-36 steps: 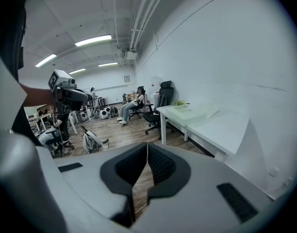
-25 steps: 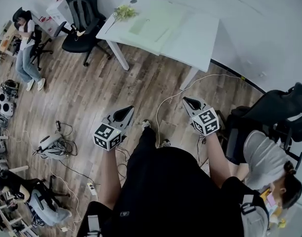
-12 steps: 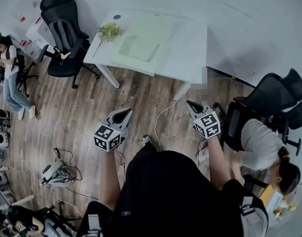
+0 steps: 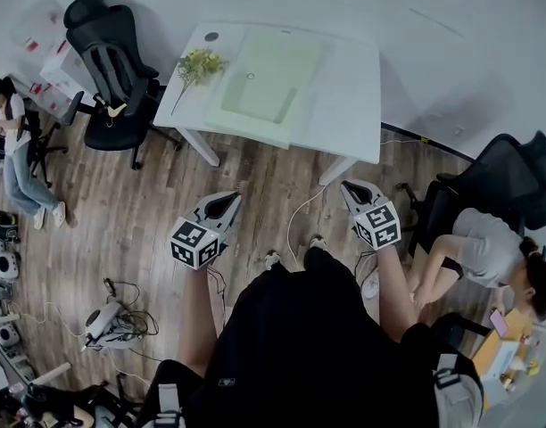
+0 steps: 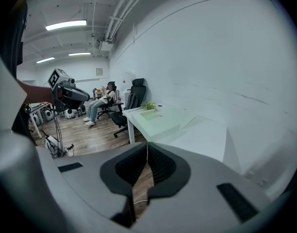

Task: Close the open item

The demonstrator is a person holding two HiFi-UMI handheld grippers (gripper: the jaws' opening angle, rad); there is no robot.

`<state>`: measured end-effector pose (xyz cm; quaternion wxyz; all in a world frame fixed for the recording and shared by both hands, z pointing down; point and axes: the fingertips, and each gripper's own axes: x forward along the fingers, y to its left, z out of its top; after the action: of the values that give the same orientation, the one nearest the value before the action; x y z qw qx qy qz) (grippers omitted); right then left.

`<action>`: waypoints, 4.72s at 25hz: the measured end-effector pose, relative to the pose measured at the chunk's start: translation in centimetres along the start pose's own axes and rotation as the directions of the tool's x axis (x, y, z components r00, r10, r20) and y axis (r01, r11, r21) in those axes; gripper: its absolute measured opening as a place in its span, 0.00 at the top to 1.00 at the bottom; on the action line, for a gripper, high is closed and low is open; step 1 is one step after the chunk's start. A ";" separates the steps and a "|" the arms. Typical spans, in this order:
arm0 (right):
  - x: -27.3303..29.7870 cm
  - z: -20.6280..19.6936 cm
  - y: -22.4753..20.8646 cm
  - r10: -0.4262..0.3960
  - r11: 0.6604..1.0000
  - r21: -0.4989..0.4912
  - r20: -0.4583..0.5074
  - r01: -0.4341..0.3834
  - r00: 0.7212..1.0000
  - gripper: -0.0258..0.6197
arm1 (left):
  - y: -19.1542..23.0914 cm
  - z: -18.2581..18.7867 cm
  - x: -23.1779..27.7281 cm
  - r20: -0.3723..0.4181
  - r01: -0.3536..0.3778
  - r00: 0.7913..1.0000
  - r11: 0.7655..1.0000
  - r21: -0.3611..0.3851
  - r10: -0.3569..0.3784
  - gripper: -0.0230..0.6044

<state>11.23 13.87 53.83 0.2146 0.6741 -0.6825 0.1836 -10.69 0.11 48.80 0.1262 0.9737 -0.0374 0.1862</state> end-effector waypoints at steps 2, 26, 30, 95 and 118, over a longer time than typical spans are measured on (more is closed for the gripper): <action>0.7 0.4 -0.8 -0.003 1.000 0.000 0.003 0.003 1.000 0.95 | 0.5 -0.2 0.0 -0.008 -0.007 1.000 1.000 -0.006 0.007 0.96; 17.6 5.3 -19.1 0.255 0.964 -0.072 -0.017 -0.256 0.967 0.95 | 8.7 3.1 10.9 -0.165 -0.369 0.918 0.929 -0.020 0.361 0.96; 20.4 5.7 -23.7 0.272 0.957 -0.092 -0.047 -0.275 0.961 0.95 | 8.8 2.4 12.3 -0.176 -0.434 0.892 0.898 -0.072 0.417 0.96; 38.8 19.2 -22.9 0.921 0.194 0.403 0.240 -0.894 0.308 0.95 | 28.1 -11.2 20.1 -0.464 -0.331 0.867 0.907 -0.262 0.183 0.96; 35.1 11.3 -5.6 0.676 0.115 0.244 -0.729 -0.963 -0.104 0.95 | 28.1 -11.2 20.3 -0.409 -0.351 0.884 0.902 -0.253 0.229 0.96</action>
<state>16.34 -21.93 63.13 0.4075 -0.1127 -0.8213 0.3829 0.88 -24.62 72.93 0.2572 0.8706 -0.1896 0.3741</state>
